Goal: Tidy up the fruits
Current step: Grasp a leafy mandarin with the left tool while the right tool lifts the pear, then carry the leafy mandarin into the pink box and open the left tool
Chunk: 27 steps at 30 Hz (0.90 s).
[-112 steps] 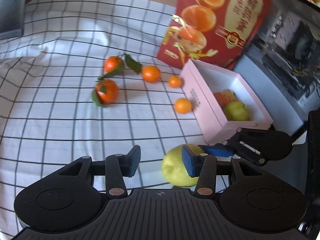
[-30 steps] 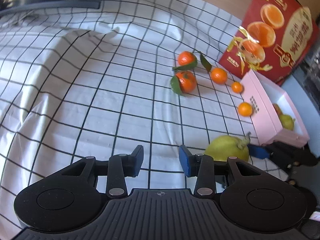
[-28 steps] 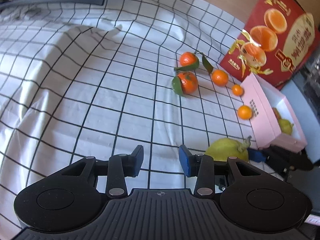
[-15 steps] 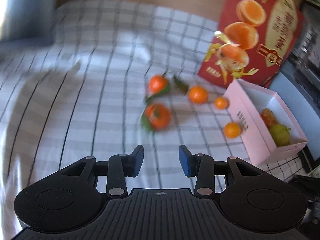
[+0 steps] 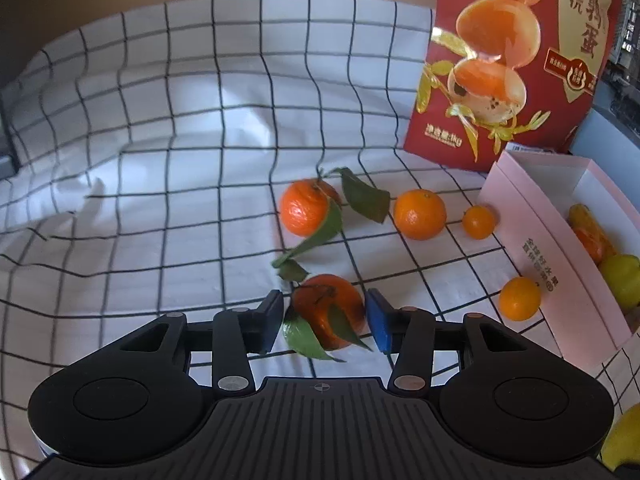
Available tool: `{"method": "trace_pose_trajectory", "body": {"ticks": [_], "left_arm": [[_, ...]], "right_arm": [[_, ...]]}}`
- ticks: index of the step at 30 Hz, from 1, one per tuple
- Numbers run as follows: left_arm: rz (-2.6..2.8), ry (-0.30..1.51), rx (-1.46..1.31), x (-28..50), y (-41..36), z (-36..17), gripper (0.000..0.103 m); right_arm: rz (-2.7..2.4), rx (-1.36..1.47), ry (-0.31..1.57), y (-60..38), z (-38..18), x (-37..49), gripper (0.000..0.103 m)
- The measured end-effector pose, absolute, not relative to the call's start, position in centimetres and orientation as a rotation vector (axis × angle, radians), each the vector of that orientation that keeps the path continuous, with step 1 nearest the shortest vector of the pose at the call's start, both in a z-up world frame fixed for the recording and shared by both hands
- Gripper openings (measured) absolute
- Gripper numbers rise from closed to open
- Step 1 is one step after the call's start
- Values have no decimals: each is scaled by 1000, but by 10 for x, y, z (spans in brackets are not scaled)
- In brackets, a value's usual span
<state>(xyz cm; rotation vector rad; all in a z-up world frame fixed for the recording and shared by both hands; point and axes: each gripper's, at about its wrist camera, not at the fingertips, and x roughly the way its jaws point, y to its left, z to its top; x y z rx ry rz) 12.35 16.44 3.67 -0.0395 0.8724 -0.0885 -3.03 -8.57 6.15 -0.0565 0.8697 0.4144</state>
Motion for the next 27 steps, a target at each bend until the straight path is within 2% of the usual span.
{"method": "trace_pose_trajectory", "body": {"ticks": [4, 13, 27], "left_arm": [[-51, 928, 11, 132, 156, 24, 51], [-94, 937, -11, 118, 144, 33, 50], [-322, 969, -38, 23, 62, 55, 50]], "right_arm": [[391, -56, 876, -93, 60, -36, 60], [367, -61, 885, -109, 57, -44, 60], [356, -68, 858, -141, 66, -45, 60]]}}
